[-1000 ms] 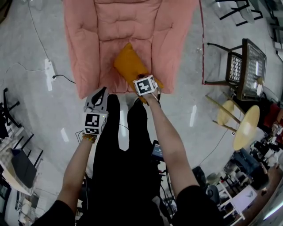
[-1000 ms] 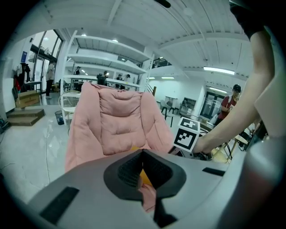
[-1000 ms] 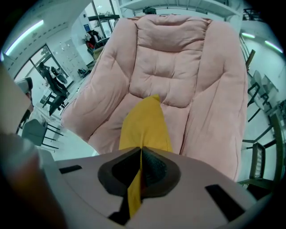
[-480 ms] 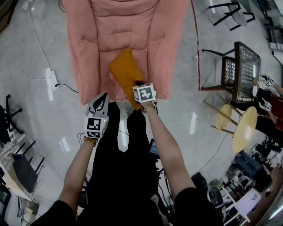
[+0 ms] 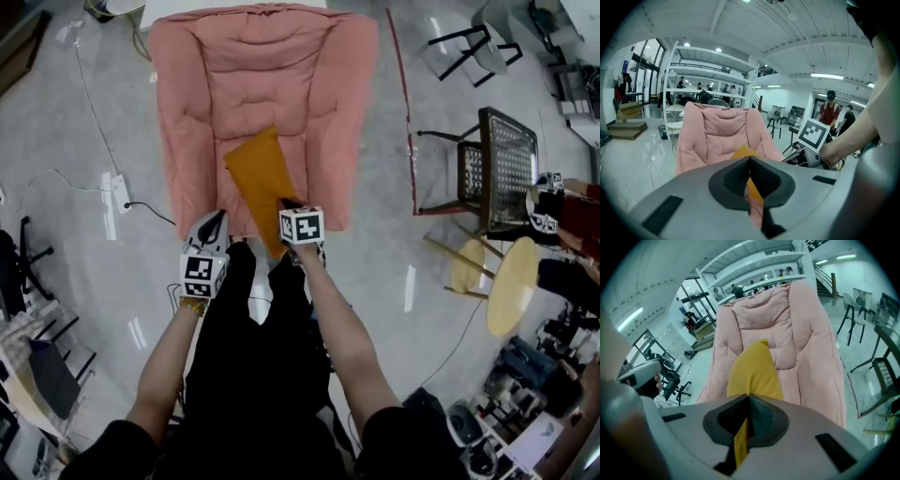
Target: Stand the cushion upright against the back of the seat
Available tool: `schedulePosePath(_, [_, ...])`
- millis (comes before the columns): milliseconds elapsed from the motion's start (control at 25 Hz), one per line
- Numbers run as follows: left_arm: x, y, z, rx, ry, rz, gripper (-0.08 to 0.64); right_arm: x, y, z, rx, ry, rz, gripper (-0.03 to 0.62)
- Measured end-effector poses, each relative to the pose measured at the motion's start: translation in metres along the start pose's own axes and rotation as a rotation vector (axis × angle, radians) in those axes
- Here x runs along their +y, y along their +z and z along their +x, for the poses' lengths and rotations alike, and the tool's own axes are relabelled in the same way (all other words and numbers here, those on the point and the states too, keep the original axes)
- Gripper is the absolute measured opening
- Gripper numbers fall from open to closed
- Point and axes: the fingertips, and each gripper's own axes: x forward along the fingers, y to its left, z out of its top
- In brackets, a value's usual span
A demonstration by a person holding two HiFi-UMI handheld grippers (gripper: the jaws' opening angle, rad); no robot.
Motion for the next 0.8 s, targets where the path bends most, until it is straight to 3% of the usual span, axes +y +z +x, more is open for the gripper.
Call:
schedulePosePath(360, [-0.016, 0.022, -0.002, -0.021, 0.003, 0.028, 0.012, 0.004, 0.025, -0.025, -0.115, 0.045, 0.051, 0.017])
schedulePosePath(680, [-0.021, 0.020, -0.029, 0.009, 0.028, 0.066, 0.012, -0.013, 0.070, 0.011, -0.379, 0.096, 0.138, 0.017])
schedulePosePath(800, [-0.018, 0.009, -0.019, 0.020, 0.041, 0.043, 0.012, -0.025, 0.088, 0.020, -0.450, 0.108, 0.162, 0.017])
